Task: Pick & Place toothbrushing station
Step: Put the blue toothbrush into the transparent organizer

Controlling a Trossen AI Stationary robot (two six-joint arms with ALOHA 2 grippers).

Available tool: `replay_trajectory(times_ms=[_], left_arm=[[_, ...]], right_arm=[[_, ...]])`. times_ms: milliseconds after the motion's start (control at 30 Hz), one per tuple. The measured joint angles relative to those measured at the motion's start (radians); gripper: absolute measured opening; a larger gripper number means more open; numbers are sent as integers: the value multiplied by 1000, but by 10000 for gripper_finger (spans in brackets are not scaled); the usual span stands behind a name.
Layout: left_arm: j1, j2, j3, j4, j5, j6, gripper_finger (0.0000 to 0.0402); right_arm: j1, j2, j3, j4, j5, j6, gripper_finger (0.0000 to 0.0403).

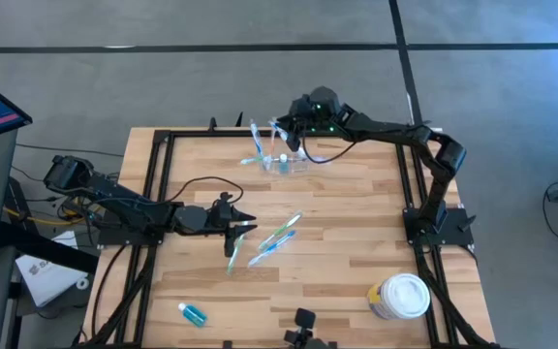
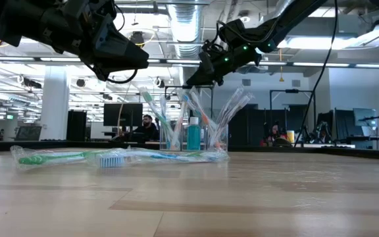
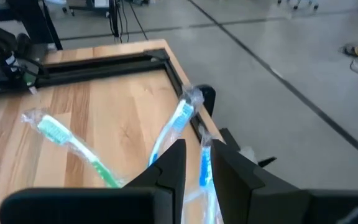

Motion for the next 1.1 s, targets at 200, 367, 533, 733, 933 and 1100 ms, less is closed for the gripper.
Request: replay_trajectory(times_ms=[200,367,533,733,933,1100], left_arm=[[14,0,0,0,0,22,106],[14,0,0,0,0,20,106],[14,0,0,0,0,19,106],[14,0,0,0,0,19,106],[14,0,0,0,0,21,106],[14,0,0,0,0,22,106]], right_arm=[[8,23,69,-89,9,-17,66],[19,23,72,-108,54,-41,66],[34,45,74,-93,92,-51,66],[39,51,73,-89,103,-53,66],[37,54,72,-76,106,-52,66],[45,54,72,-73,111,-69,66]])
